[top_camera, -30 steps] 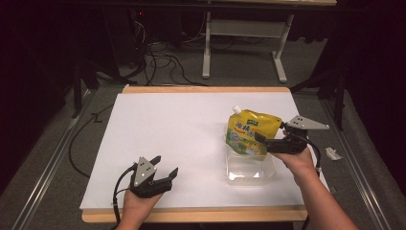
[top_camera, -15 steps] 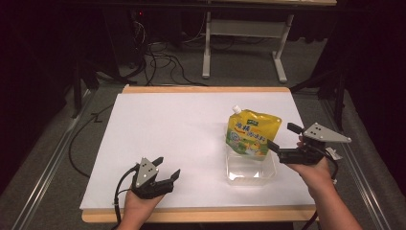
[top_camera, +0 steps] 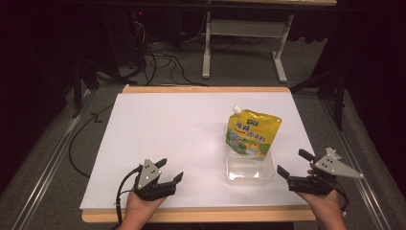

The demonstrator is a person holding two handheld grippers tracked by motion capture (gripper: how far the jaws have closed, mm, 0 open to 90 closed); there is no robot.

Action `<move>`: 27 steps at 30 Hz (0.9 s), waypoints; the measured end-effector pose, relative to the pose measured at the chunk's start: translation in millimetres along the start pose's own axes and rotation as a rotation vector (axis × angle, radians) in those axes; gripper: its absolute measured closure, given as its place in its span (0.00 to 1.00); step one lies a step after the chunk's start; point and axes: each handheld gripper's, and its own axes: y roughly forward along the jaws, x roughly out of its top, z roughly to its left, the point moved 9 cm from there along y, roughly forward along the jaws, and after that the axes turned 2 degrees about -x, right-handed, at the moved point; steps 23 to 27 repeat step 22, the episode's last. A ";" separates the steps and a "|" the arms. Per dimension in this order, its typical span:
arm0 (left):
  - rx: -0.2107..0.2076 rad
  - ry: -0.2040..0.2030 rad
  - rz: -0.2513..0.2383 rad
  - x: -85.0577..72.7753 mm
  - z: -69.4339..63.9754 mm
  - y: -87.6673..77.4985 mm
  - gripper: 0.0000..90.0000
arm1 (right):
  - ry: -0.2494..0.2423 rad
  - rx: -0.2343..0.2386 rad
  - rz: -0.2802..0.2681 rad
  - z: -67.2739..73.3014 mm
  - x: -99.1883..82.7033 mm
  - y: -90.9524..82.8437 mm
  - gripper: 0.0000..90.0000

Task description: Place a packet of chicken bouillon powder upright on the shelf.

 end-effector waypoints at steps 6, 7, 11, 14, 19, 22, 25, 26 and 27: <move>-0.005 0.002 0.008 -0.2 -1.9 4.6 0.30 | 0.041 0.058 0.095 1.5 -40.4 12.6 0.00; -0.002 0.002 0.007 -0.1 -2.3 4.8 0.30 | 0.034 0.056 0.077 1.2 -36.9 12.4 0.00; -0.003 0.008 0.007 0.0 -3.9 4.7 0.30 | -0.001 0.058 0.051 3.2 -30.2 7.9 0.00; -0.002 0.006 0.010 -0.5 -3.7 5.5 0.30 | 0.003 0.050 0.054 1.4 -31.3 4.1 0.01; -0.006 0.002 0.008 -0.5 -3.1 5.1 0.30 | 0.016 0.029 0.050 -4.7 -30.5 3.4 0.02; -0.004 0.001 0.006 -0.4 -2.5 4.4 0.30 | 0.030 0.022 0.054 -7.2 -31.8 3.1 0.02; -0.004 0.001 0.006 -0.4 -2.5 4.4 0.30 | 0.030 0.022 0.054 -7.2 -31.8 3.1 0.02; -0.004 0.001 0.006 -0.4 -2.5 4.4 0.30 | 0.030 0.022 0.054 -7.2 -31.8 3.1 0.02; -0.004 0.001 0.006 -0.4 -2.5 4.4 0.30 | 0.030 0.022 0.054 -7.2 -31.8 3.1 0.02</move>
